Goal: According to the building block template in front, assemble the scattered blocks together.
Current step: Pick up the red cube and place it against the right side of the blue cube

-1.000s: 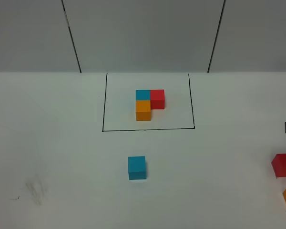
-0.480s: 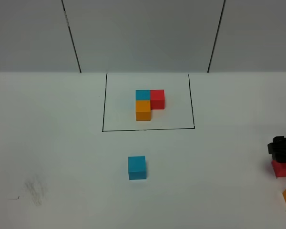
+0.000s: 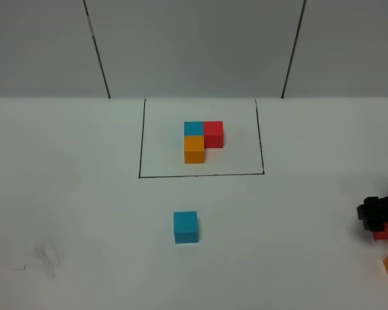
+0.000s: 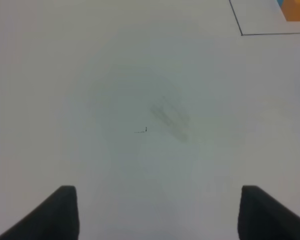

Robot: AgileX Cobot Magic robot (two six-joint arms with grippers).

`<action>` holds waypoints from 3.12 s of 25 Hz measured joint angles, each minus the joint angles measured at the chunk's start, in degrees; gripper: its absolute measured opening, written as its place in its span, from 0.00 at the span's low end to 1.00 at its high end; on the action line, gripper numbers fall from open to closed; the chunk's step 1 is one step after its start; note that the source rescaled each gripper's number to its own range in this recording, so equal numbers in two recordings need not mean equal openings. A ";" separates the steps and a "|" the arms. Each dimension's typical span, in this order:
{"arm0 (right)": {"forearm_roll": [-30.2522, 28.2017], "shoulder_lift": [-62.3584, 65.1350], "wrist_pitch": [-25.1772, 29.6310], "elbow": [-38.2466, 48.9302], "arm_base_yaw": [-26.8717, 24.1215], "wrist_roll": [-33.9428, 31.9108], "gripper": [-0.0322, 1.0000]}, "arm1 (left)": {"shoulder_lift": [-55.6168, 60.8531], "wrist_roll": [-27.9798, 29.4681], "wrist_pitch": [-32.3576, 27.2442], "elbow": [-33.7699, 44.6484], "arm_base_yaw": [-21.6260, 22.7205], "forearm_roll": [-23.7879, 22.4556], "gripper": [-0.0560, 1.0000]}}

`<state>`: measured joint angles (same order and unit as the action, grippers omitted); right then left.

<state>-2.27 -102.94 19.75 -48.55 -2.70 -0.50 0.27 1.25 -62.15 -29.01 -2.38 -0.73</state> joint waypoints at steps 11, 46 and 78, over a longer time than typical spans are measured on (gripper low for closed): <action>0.00 -0.50 -0.13 0.00 0.00 0.50 0.31 | 0.00 0.00 0.00 0.00 0.00 0.00 0.49; 2.67 -7.64 32.43 -32.53 35.76 53.41 0.31 | 0.00 0.00 0.00 0.00 0.00 0.00 0.49; 9.11 -17.02 31.08 -40.46 39.53 64.10 0.31 | 0.00 -0.05 0.00 0.00 0.00 0.00 0.49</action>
<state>6.85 -119.96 50.84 -89.00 36.83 63.60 0.27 1.21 -62.15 -29.01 -2.38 -0.73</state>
